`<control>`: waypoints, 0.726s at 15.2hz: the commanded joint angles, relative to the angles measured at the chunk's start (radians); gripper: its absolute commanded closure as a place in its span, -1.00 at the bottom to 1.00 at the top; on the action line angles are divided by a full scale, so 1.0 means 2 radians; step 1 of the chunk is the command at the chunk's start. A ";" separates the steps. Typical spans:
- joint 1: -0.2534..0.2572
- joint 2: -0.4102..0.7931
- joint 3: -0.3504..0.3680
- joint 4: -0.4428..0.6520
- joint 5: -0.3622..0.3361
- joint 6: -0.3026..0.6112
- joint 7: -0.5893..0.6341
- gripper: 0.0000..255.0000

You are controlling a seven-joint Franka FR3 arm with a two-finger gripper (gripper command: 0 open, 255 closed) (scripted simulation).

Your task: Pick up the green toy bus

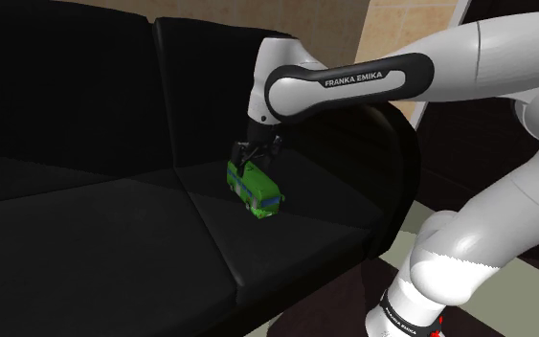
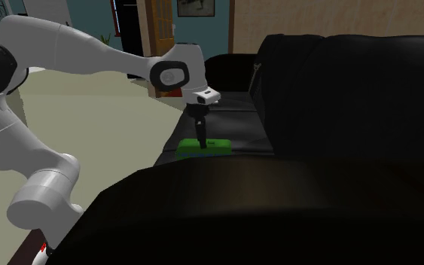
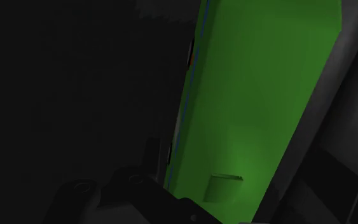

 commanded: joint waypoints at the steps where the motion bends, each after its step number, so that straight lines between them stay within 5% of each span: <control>1: 0.000 0.003 0.002 -0.008 0.000 0.012 0.001 -1.00; 7: 0.001 0.010 0.004 -0.033 -0.001 0.043 0.002 -1.00; 8: 0.001 0.009 0.004 -0.034 -0.001 0.044 0.003 1.00; 11: 0.001 0.010 0.004 -0.034 -0.001 0.044 0.002 1.00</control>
